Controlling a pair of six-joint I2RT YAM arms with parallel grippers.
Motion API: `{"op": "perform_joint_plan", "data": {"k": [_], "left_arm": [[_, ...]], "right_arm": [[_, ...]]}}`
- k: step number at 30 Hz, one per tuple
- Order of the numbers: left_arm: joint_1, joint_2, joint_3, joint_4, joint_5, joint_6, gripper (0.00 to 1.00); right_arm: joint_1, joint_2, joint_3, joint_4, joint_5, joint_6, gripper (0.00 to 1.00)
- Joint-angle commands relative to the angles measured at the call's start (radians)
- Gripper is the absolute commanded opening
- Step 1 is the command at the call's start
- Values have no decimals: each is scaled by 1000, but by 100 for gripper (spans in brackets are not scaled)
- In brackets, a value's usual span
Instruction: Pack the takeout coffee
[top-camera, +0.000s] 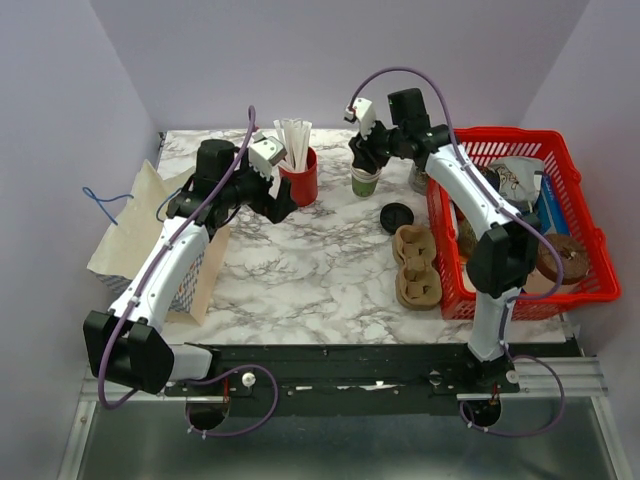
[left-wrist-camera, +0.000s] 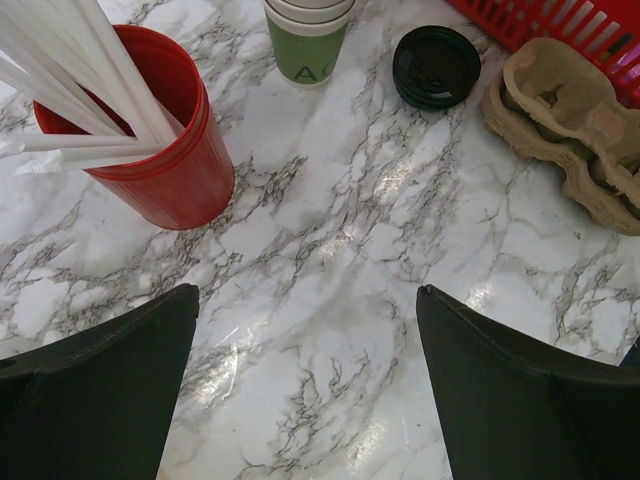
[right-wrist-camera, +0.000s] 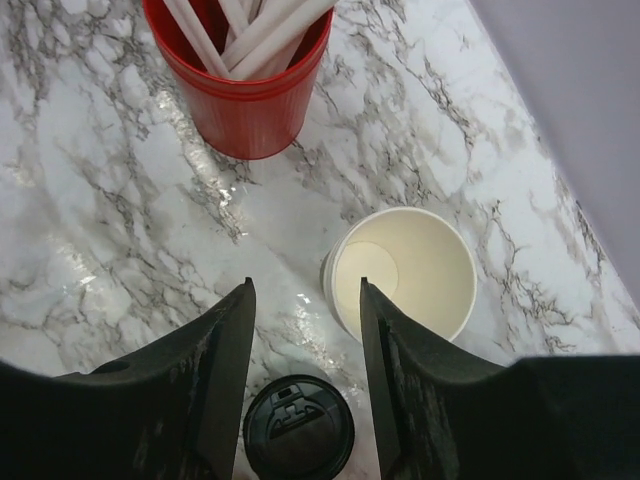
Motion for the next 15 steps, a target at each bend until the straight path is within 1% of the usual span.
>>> {"op": "perform_joint_plan", "data": {"k": [1,7,11,15], "left_arm": [[-4,-39,-1,-19,-20,28,98],[-4,-37,-19,-9,-11,24,98],[-4,-34,-19,8,-5,7,98],[-3,-33,-19,16,1,-1,98]], "right_arm": [[7,93,74,-17,73,-1,53],[55,95,40,-16,162,-20,54],[63,108,19,-16,199,-26,50],[63,122,8,-15,237,-49,50]]}}
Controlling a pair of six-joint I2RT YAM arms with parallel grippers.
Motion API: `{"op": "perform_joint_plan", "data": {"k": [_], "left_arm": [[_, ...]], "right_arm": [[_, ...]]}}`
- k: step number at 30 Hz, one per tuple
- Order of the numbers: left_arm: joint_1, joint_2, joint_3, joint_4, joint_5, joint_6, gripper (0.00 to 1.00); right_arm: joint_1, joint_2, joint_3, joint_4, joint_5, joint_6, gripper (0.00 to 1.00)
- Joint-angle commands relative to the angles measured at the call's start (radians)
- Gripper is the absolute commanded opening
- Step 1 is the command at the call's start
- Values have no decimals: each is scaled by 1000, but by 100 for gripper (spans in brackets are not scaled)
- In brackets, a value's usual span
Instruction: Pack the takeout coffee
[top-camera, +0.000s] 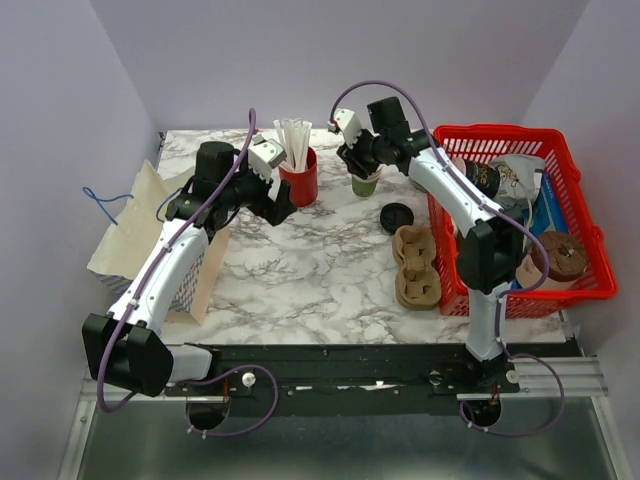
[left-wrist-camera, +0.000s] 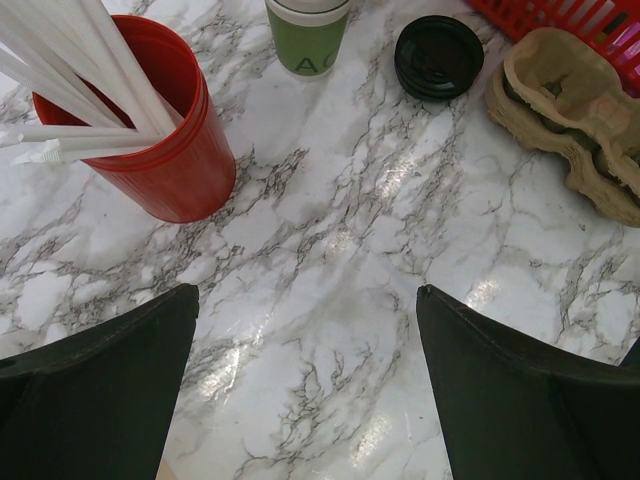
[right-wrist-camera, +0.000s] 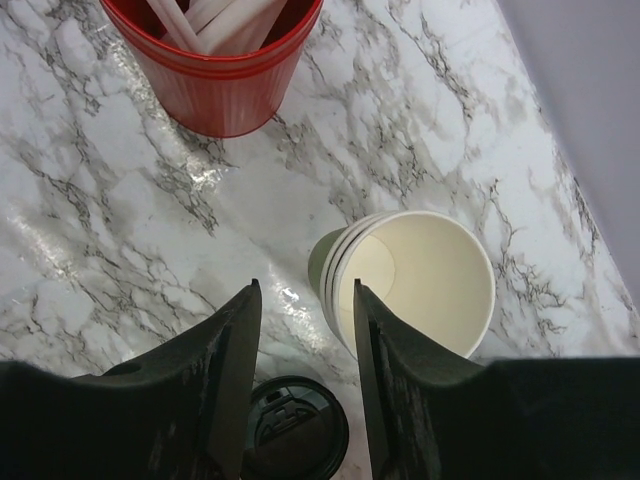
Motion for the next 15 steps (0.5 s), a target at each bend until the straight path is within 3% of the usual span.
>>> {"op": "perform_joint_plan", "data": {"k": [1,15], "left_arm": [[-3,-18,-7,29,7,-15,98],[-4,-26,-33,40,1,-21,98]], "right_arm": [[0,46,-17,-9,82,-28,49],[0,96,-18,-9,125,-73,44]]}}
